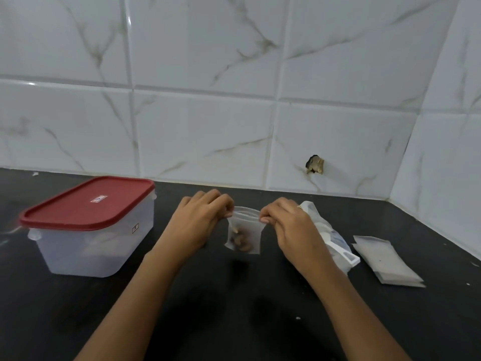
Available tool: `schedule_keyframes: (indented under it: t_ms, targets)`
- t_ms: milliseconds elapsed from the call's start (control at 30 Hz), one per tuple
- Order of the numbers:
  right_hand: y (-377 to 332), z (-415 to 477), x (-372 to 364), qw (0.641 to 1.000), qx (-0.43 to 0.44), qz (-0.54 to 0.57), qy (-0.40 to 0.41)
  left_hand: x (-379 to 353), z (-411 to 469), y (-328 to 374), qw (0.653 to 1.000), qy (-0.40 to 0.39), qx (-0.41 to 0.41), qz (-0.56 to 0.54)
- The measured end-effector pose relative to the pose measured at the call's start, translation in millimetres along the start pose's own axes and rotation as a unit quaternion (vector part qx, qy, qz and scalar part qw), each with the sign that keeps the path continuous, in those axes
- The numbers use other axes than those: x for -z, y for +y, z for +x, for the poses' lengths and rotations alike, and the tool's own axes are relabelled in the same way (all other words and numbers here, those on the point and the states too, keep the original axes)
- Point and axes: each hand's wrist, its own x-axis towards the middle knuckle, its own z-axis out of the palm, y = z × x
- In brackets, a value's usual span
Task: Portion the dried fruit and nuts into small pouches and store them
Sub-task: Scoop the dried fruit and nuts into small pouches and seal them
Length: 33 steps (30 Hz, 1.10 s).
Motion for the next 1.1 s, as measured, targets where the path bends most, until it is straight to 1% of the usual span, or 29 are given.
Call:
schedule_keyframes:
  t_ms: [133, 200, 267, 333, 400, 467, 533, 600, 667, 733, 767, 800, 867, 933, 1000, 1100]
  targets:
    - [1, 0, -4, 1.000, -0.008, -0.013, 0.002, -4, 0, 1, 0.997, 0.046, -0.012, 0.061]
    - [2, 0, -4, 1.000, -0.006, -0.020, 0.007, -3, -1, 2, 0.996, 0.058, -0.011, 0.062]
    - [3, 0, -6, 1.000, -0.014, -0.012, -0.005, -1, -1, 2, 0.998, 0.035, 0.005, 0.051]
    - [1, -2, -7, 0.997, -0.051, 0.028, -0.045, -3, -3, 5, 1.000, -0.008, 0.020, 0.014]
    - [-1, -2, -6, 0.987, -0.102, 0.109, -0.063, -3, -2, 7, 0.994, -0.029, 0.068, -0.084]
    - [-3, -2, -4, 0.972, -0.148, 0.175, -0.059, -3, -1, 10, 0.970, -0.040, 0.133, -0.202]
    - [-2, -2, -5, 0.953, -0.190, 0.231, -0.055, -3, 0, 14, 0.943, -0.037, 0.174, -0.283]
    - [-2, -2, -7, 0.940, -0.217, 0.262, -0.038, -4, 1, 19, 0.918, -0.024, 0.209, -0.336]
    - [-2, -2, -9, 0.931, -0.225, 0.286, -0.018, -8, 2, 23, 0.890, -0.015, 0.252, -0.381]
    - [-4, -2, -10, 0.925, -0.228, 0.303, -0.004, -13, 4, 24, 0.852, -0.028, 0.298, -0.430]
    - [-4, -2, -11, 0.925, -0.230, 0.303, 0.001, -15, 4, 25, 0.832, -0.045, 0.315, -0.455]
    - [-3, -2, -12, 0.925, -0.232, 0.301, 0.002, -17, 4, 25, 0.820, -0.067, 0.324, -0.467]
    - [-2, -3, -14, 0.922, -0.241, 0.302, -0.001, -20, 3, 24, 0.830, -0.095, 0.318, -0.449]
    - [-2, -5, -17, 0.909, -0.260, 0.326, -0.016, -22, 3, 24, 0.841, -0.091, 0.313, -0.432]
    - [-2, -5, -18, 0.893, -0.272, 0.358, -0.030, -21, 4, 26, 0.845, -0.083, 0.309, -0.428]
    - [-3, -4, -17, 0.884, -0.278, 0.373, -0.030, -20, 5, 30, 0.859, -0.083, 0.289, -0.414]
